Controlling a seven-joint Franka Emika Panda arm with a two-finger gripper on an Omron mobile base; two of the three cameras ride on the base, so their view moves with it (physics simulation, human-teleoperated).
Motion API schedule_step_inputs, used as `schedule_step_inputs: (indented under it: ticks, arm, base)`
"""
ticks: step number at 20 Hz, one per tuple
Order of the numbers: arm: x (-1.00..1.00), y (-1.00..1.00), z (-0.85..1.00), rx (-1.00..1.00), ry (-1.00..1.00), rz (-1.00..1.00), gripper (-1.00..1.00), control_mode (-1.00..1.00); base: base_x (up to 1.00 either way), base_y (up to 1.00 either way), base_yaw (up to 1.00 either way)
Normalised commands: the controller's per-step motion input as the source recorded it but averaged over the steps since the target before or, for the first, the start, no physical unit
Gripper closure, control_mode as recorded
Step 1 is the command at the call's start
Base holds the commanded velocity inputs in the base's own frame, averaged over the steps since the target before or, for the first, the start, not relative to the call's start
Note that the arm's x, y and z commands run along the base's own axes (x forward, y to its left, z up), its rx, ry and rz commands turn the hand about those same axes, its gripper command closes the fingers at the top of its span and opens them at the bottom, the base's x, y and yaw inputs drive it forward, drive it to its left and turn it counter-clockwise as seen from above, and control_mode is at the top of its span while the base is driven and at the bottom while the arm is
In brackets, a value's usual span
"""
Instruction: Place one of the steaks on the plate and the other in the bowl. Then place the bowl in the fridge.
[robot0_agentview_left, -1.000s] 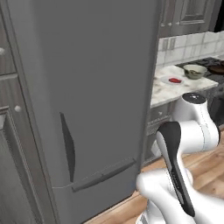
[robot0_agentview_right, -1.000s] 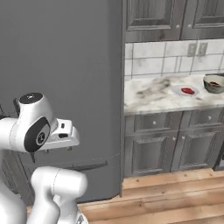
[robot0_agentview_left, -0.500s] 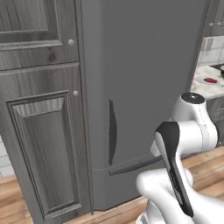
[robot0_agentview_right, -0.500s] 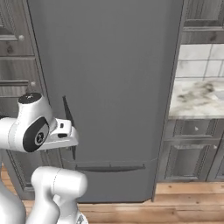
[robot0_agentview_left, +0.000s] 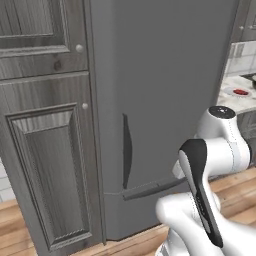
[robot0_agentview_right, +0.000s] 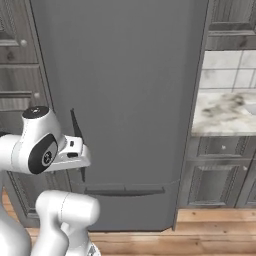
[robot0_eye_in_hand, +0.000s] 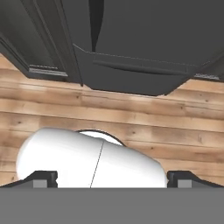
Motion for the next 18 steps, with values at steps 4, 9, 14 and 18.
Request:
schedule_step_inputs:
  ticks: [4, 9, 14, 18]
  arm:
    - [0.0, 0.0, 0.0, 0.0, 0.0, 0.0, -1.0, 1.0]
    - [0.0, 0.0, 0.0, 0.0, 0.0, 0.0, -1.0, 1.0]
    - [0.0, 0.0, 0.0, 0.0, 0.0, 0.0, -1.0, 1.0]
    - [0.0, 0.0, 0.0, 0.0, 0.0, 0.0, -1.0, 1.0]
  base:
    - [-0.47, -0.03, 0.0]
    - [-0.52, -0.02, 0.0]
    - [-0.02, 0.0, 0.0]
    - [0.0, 0.1, 0.0]
